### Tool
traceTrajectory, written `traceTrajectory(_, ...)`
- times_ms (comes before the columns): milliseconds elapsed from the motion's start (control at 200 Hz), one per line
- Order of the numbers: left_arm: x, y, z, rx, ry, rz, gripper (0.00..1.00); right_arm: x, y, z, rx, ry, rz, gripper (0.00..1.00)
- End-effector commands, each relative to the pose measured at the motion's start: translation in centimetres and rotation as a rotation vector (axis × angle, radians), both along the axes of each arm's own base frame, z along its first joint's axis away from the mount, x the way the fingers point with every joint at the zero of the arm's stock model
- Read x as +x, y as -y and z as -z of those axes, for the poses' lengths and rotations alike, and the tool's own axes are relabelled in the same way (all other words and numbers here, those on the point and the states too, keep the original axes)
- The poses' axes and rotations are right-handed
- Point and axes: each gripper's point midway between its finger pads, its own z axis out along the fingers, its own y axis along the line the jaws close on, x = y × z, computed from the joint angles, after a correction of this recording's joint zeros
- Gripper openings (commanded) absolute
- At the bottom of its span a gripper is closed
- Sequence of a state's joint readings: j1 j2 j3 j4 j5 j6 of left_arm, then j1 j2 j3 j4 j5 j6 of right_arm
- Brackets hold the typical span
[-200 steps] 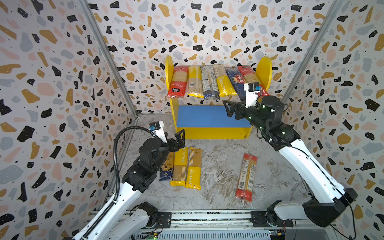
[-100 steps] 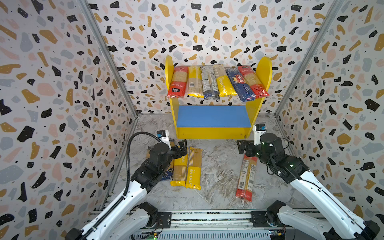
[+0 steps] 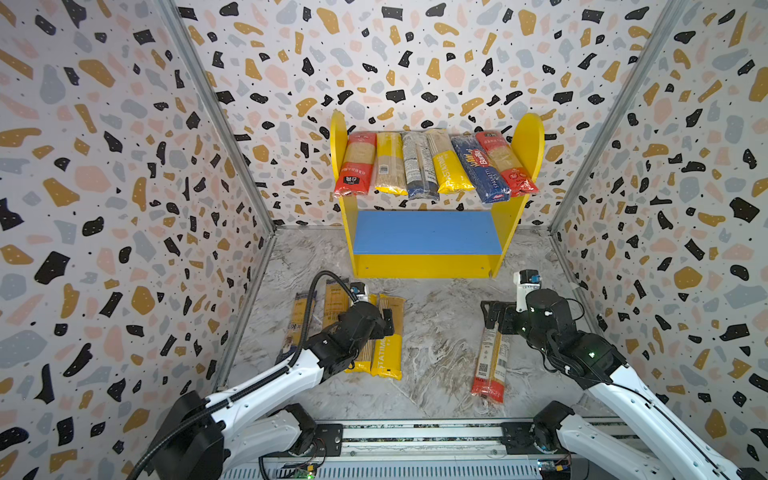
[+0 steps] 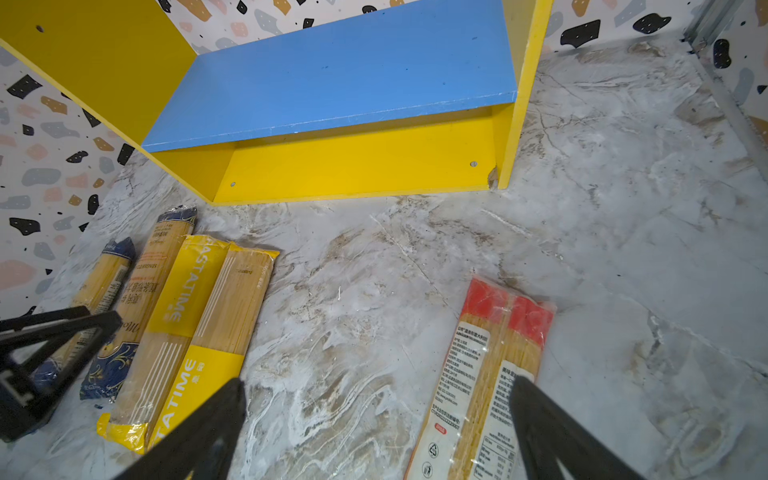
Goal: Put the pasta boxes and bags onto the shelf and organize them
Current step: 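Move the left gripper over the yellow-banded PASTATIME pack and lower it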
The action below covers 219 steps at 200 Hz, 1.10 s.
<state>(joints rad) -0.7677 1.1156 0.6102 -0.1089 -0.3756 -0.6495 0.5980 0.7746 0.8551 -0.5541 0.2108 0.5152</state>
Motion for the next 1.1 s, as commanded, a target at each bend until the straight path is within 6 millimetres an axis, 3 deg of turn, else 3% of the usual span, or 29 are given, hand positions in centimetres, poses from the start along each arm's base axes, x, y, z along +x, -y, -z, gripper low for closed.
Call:
traceTrajectory(0,-0.6,0.2,1.4,0.016,0.002,-0.032,0.99,-0.2,-0.3,-0.5,0.002,0.015,-0.026,0.99)
traceTrajectory(170,-2.3,1.1,4.0,0.007,-0.03,-0.022,1.0,0.1,-0.8,-1.3,-0.009,0.03,-0.052,0.99)
traceTrajectory(385,-3.4,1.2,5.5,0.016,-0.032,-0.029,0.99,0.2,-1.4,-1.6,-0.004,0.021,-0.078,0.99)
traceTrajectory(751,-3.4,2.4,5.2,0.059,-0.033,0.008,1.0,-0.4,-0.8,-4.0,0.039,0.097,-0.072,0.99)
traceTrajectory(1091,-4.8,2.3,6.2,0.039,-0.046,0.002,0.99,1.2,-3.0,-3.8,0.044,0.102,-0.133,0.99)
